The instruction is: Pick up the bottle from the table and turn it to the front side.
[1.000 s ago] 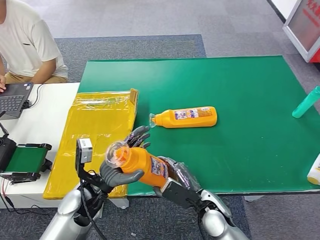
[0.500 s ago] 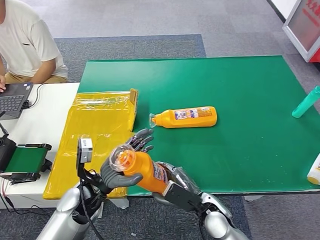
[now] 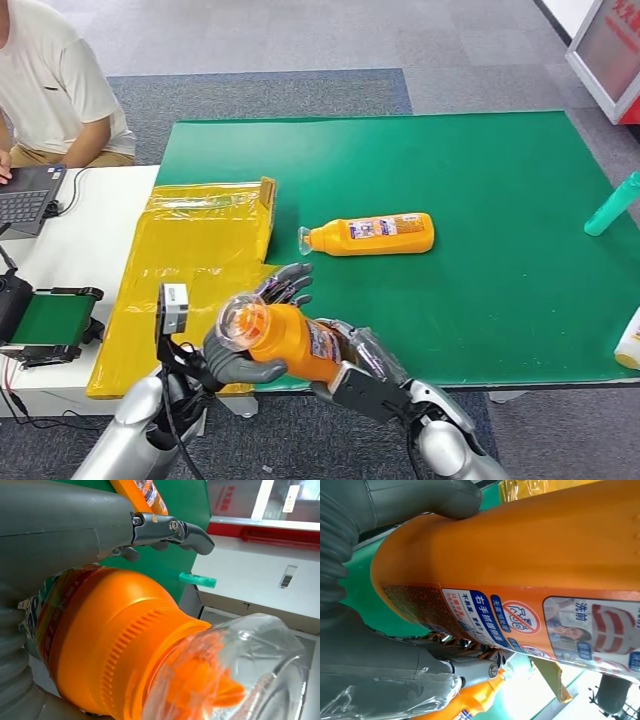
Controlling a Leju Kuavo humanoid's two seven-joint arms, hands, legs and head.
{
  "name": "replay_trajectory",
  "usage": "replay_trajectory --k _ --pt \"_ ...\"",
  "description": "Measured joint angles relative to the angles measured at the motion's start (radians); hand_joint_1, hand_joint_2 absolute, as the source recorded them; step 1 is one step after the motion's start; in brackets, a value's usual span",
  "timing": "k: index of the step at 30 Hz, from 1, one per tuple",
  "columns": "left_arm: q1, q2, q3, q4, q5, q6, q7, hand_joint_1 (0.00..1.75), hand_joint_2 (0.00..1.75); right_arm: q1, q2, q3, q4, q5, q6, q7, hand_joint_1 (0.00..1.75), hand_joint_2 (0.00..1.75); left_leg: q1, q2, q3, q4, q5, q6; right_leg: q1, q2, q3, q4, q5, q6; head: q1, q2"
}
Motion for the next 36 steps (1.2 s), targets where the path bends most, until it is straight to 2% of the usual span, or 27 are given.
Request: replay_trajectory --k 17,21,36 --pt "0.003 0.000 -0.029 -0.023 -0.186 0.042 -0.053 0.00 1.75 -0.009 -0.012 -0.010 -0.051 -0.014 0.013 0.003 1.75 1.75 0.000 0.000 0.000 0.000 0.000 0.001 0.000 0.000 0.000 0.000 0.000 0.000 0.000 0.000" --pt "0.003 0.000 -0.034 -0.035 -0.212 0.050 -0.062 1.75 1.75 -0.014 -0.013 -0.011 -0.064 -0.016 0.016 0.004 1.75 1.75 0.000 0.000 0.000 0.000 0.000 0.001 0.000 0.000 0.000 0.000 0.000 0.001 0.000 0.000" --pt "0.000 0.000 -0.037 -0.053 -0.221 0.052 -0.081 1.75 1.75 -0.015 -0.017 -0.011 -0.089 -0.018 0.019 0.004 1.75 1.75 0.000 0.000 0.000 0.000 0.000 0.001 -0.001 0.000 0.000 0.000 0.000 0.001 0.000 0.000"
